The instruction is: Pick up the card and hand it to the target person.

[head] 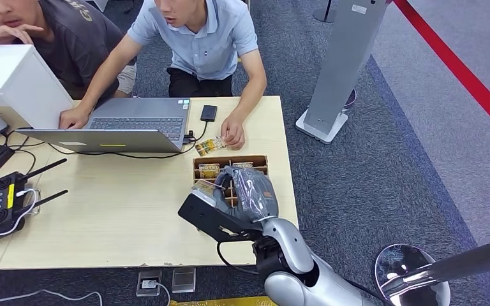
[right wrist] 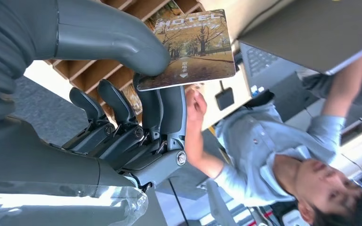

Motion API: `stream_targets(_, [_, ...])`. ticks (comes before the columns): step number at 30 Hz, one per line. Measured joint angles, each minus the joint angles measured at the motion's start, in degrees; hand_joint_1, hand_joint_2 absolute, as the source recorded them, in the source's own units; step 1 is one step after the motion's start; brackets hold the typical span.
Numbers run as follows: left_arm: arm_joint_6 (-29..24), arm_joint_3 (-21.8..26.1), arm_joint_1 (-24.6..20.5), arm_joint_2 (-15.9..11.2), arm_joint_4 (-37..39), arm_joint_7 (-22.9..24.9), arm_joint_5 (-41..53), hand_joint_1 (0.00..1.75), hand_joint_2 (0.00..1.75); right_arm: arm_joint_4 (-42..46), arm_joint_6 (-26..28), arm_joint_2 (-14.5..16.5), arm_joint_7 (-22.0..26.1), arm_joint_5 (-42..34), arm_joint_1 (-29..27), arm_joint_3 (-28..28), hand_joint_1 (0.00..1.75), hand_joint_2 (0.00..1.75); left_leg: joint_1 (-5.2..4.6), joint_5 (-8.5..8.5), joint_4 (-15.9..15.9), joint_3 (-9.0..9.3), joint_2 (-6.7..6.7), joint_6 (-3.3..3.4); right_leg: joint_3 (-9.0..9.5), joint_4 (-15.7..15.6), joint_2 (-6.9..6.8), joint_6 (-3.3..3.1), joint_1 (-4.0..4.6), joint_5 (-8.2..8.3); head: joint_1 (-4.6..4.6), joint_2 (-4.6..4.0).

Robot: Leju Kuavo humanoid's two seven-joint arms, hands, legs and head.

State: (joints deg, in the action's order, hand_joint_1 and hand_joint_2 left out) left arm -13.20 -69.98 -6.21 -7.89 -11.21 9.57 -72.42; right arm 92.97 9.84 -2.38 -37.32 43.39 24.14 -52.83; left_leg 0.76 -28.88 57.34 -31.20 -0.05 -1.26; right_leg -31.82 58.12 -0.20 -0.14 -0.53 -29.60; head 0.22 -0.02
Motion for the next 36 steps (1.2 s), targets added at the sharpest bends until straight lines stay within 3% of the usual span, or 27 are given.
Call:
stream_targets(4, [0.0,0.0,0.0,0.0,0.0,-0.1,0.3,0.00,1.75,0.6,-1.0,-0.5,1.6,-2.2,0.5,0.0,1.57,1.75,0.00,0.00,0.0,-0.01,0.00,0.00,0.01,0.0,0.00,0.00,0.00,0.00,-0.01,0.00])
stream_targets(8, [0.4,0.0,-0.2,0.0,0.0,-0.7,1.0,0.00,1.75,-5.6,-2.5,1.0,6.7,-5.5,3.6,-0.7,1.57,1.75,0.00,0.01,0.0,-0.02,-0.01,-0.01,0.02,0.0,-0.01,-0.01,0.00,0.01,0.01,0.00])
stream_targets(15, [1.0,0.0,-0.5,0.0,0.0,-3.1,1.8,0.00,1.75,-28.7,-3.5,9.6,18.8,-10.3,14.6,-3.1,1.57,1.75,0.01,0.06,0.0,-0.07,-0.03,-0.04,-0.02,0.1,-0.05,-0.03,0.01,0.03,-0.03,0.00])
stream_targets(19, [1.3,0.0,-0.5,0.0,0.0,-3.9,1.8,0.00,1.75,-41.5,-3.2,14.7,22.9,-11.4,21.1,-4.5,1.57,1.75,0.01,0.07,0.0,-0.11,-0.04,-0.04,-0.06,0.1,-0.06,-0.03,0.01,0.02,-0.03,0.00])
stream_targets(27, [1.7,0.0,-0.4,0.0,0.0,-3.9,1.3,0.00,1.75,-56.2,-2.1,19.9,22.8,-15.3,30.3,-9.5,1.57,1.75,0.00,0.06,0.0,-0.13,-0.03,-0.03,-0.06,0.1,-0.05,-0.02,0.01,0.02,0.04,0.00])
stream_targets(36, [1.8,-0.1,-0.3,0.0,0.0,-2.5,1.7,0.00,1.75,-61.8,2.6,20.6,21.5,-14.0,33.8,-11.7,1.57,1.75,0.00,0.06,0.0,-0.08,-0.03,-0.03,-0.06,0.1,-0.04,-0.03,0.01,0.02,-0.01,0.00])
